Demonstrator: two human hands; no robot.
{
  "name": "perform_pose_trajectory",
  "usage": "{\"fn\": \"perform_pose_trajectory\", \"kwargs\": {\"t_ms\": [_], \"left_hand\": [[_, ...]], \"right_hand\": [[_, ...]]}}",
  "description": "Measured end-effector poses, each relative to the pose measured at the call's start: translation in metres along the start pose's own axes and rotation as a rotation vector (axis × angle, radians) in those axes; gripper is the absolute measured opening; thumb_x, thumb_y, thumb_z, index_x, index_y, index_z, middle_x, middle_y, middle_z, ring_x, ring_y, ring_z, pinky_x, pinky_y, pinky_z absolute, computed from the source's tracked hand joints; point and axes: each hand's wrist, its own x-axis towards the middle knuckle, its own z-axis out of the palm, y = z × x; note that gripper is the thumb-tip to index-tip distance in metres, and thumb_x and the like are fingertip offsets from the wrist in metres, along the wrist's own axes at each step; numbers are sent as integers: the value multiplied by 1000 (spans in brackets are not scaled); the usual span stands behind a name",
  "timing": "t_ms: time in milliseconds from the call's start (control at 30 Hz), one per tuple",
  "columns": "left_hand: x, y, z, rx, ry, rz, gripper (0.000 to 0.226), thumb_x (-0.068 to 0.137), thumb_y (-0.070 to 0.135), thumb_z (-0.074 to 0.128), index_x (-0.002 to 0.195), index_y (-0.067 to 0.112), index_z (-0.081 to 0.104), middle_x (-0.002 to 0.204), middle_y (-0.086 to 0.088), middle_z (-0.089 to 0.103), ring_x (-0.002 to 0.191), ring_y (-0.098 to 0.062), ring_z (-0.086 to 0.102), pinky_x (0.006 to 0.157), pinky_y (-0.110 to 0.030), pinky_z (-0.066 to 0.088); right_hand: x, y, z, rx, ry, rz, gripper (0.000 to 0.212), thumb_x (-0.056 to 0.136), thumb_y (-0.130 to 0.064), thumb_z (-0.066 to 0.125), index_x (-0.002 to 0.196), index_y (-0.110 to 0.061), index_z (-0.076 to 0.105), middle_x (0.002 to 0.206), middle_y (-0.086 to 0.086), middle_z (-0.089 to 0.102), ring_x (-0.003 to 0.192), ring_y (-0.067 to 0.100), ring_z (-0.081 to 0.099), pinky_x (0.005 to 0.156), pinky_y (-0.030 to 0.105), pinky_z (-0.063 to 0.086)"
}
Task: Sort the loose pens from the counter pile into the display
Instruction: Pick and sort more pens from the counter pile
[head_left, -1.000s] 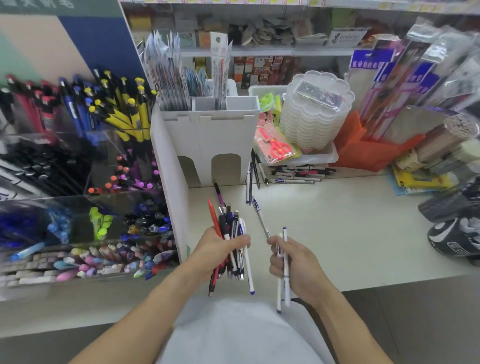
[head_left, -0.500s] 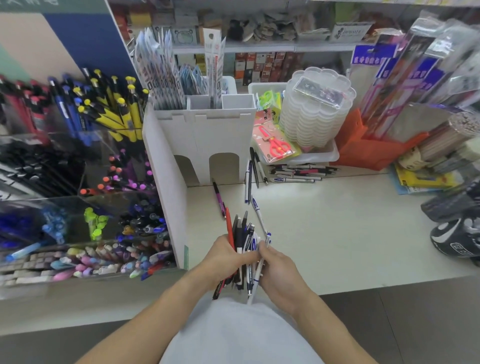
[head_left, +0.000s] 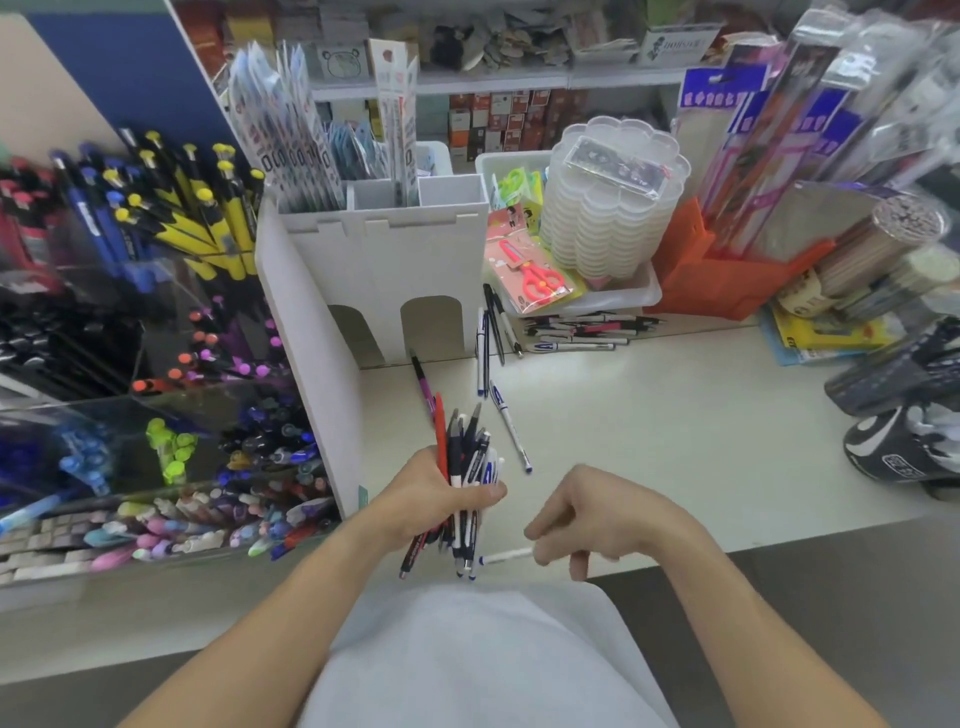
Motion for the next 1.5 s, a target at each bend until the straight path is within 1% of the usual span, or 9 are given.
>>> {"fn": "perform_pose_trajectory", "kwargs": {"t_ms": [100, 200, 300, 433, 667, 800, 933, 1333, 1500], "left_hand": [[-7, 1, 6, 37, -165, 9, 40, 73, 26, 89, 104, 14, 67, 90, 0, 74, 87, -16, 71, 81, -31, 56], [-11, 2, 9, -86, -175, 49, 33, 79, 11, 83, 109, 16, 69, 102, -8, 74, 97, -23, 71, 84, -34, 58], [-14, 3, 3, -218, -163, 64, 27, 83, 8, 79, 109, 14, 70, 104, -13, 74, 102, -28, 71, 87, -34, 56], [-15, 5, -2, -335, -100, 34, 29, 83, 25, 77, 104, 5, 73, 100, -16, 75, 99, -27, 71, 87, -33, 54], [-15, -4, -5, -241, -57, -168, 20, 78, 7, 82, 97, 7, 75, 95, -19, 76, 85, -26, 73, 78, -40, 60], [-20, -9, -4, -242, -107, -133, 30, 76, 12, 86, 103, 6, 74, 100, -15, 77, 99, -25, 73, 87, -34, 58], [-24, -19, -8, -182, -57, -200, 35, 71, 16, 90, 99, 4, 74, 92, -7, 76, 84, -15, 71, 78, -27, 55], [-41, -9, -21, -226, -71, -107, 29, 76, 13, 86, 103, 14, 75, 100, -6, 77, 93, -15, 72, 80, -26, 54], [-64, 12, -30, -225, -2, -20, 22, 75, 15, 87, 91, 14, 72, 83, -1, 73, 80, -14, 69, 77, -29, 57]], "right_hand": [[14, -12, -4, 141, 212, -64, 34, 67, -23, 92, 87, -9, 69, 75, 8, 77, 55, 20, 64, 55, 28, 46], [28, -18, 0, 477, 348, -227, 30, 79, -14, 87, 91, 3, 65, 67, 12, 69, 57, 25, 62, 56, 33, 54], [36, -24, 10, 487, 344, -338, 15, 97, -15, 67, 109, -8, 68, 77, 8, 62, 57, 17, 58, 59, 31, 51], [41, -23, 20, 534, 313, -374, 38, 103, -11, 56, 138, -21, 50, 99, 11, 56, 59, 14, 59, 57, 28, 46], [50, -21, 40, 241, 298, -297, 14, 96, -44, 65, 102, -32, 61, 72, -7, 67, 59, 10, 63, 57, 24, 47], [58, -12, 43, 423, 280, -232, 11, 98, -27, 65, 97, -18, 60, 70, 3, 67, 57, 16, 58, 56, 29, 45], [58, -3, 40, 557, 242, -199, 6, 100, -13, 61, 103, -8, 60, 76, 9, 59, 55, 17, 53, 55, 28, 45], [48, -42, 30, 64, 218, -215, 27, 93, -36, 70, 87, -10, 65, 59, 6, 70, 42, 19, 56, 49, 28, 46], [35, -55, 14, 213, 179, -303, 22, 98, -26, 67, 92, -4, 64, 68, 16, 71, 55, 33, 63, 53, 36, 54]]}}
